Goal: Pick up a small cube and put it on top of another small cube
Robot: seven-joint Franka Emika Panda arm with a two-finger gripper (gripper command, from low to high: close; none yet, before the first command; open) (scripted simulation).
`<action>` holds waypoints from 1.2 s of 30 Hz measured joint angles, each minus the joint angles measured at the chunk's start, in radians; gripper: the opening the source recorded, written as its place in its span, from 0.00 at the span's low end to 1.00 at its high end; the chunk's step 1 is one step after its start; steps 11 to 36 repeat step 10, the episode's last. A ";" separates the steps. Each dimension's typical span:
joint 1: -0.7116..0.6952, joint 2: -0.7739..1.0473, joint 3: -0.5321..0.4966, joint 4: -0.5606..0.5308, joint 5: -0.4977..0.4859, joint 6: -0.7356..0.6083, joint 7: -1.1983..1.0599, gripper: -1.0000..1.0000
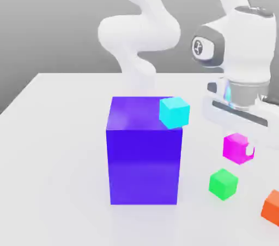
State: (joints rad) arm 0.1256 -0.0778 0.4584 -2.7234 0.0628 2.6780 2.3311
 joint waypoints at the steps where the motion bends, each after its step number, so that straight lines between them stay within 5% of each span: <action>1: -0.002 0.024 0.001 -0.005 -0.018 0.016 0.020 0.00; 6: 0.030 0.201 -0.073 0.000 -0.224 0.159 0.174 0.00; 7: 0.043 0.226 -0.093 0.002 -0.256 0.180 0.198 1.00; 36: 0.043 0.226 -0.093 0.002 -0.256 0.180 0.198 1.00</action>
